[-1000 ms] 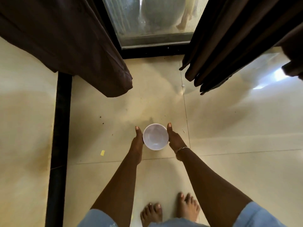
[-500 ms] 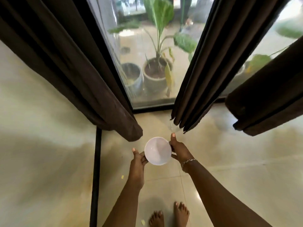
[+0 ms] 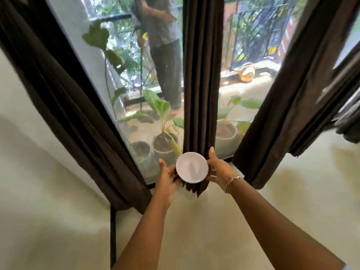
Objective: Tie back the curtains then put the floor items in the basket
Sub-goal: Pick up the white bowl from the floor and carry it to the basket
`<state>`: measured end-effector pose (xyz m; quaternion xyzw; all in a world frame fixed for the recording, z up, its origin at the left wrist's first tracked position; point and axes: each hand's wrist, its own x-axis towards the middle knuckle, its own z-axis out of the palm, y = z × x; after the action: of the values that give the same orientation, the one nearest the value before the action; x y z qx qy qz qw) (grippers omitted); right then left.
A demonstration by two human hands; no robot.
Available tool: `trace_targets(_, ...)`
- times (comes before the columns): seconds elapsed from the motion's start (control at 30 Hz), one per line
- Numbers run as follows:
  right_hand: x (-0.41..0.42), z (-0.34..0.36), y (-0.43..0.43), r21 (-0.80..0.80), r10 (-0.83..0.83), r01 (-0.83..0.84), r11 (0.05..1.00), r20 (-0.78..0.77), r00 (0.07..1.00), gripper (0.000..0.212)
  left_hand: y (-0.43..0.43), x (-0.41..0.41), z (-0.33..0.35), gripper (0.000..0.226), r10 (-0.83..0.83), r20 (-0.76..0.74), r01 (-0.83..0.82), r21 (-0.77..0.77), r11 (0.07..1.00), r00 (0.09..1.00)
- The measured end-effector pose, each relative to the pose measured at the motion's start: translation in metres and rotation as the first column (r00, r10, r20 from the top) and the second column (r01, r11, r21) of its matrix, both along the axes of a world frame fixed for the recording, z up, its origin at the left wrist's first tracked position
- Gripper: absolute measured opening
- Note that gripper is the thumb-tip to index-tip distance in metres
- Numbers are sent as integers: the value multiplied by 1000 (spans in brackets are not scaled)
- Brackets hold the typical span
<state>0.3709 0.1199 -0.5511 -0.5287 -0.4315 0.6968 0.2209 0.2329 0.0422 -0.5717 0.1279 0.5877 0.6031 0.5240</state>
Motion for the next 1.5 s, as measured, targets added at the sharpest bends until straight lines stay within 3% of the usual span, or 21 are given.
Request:
trace_targets(0.3,135,60,75,121,-216,223,967,-67,974,57,96,126,61,75,-158,-16,159,111,981,987)
trace_targets(0.47,239,77,126,168,-292,302,938,-83,953,80,157,224,78,71,-226,20,221,147,964,974)
trace_targets(0.6,317,88,156,185,-335,349,919,-104,936,56,201,300,83,70,-286,10,281,143,949,958)
trace_targets(0.67,353,94,169,183,-360,377,908,-116,926,55,222,335,86,71,-319,-9,317,153,936,948)
trace_targets(0.8,414,105,186,223,-437,440,870,-67,897,83,259,394,95,73,-402,-37,402,171,899,915)
trace_targets(0.9,455,112,202,233,-489,495,837,-87,868,88,292,434,102,66,-461,-71,465,187,865,885)
trace_targets(1.1,537,103,263,241,-604,625,743,-163,780,80,366,516,101,70,-567,-83,572,198,796,819)
trace_targets(1.4,632,107,399,270,-696,694,668,-104,710,55,518,619,106,59,-635,-96,638,220,738,767)
trace_targets(1.5,663,107,449,272,-727,722,637,-98,679,64,574,654,106,59,-651,-137,664,217,716,747)
